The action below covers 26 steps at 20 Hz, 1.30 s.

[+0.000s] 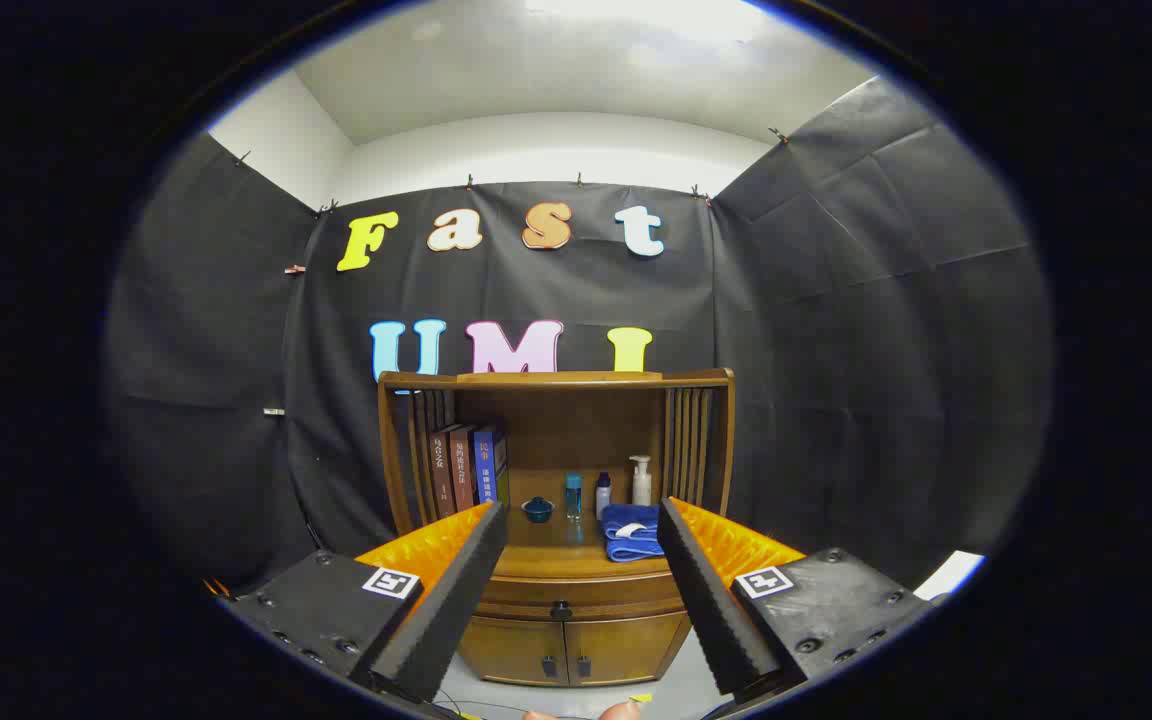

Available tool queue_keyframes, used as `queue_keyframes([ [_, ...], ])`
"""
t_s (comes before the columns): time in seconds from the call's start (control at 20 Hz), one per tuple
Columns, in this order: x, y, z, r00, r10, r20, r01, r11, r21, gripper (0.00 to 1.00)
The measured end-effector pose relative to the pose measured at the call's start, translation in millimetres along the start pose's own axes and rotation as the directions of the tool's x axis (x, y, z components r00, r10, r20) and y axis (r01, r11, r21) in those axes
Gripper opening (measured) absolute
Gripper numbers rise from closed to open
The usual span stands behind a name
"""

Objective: Pull open the drawer, take out the items inside it, and place them on the countertop above the cabinet.

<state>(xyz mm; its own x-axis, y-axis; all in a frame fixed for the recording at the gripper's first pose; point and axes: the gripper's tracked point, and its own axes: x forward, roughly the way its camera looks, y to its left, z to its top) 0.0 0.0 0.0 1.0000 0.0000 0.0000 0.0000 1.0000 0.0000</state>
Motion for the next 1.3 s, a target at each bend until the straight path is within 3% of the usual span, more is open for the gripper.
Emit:
queue_keyframes([
  [1.3, 2.0, 5.4, 3.1, 0.998, 0.053, 0.028, -0.053, 0.998, -0.018, 0.99],
])
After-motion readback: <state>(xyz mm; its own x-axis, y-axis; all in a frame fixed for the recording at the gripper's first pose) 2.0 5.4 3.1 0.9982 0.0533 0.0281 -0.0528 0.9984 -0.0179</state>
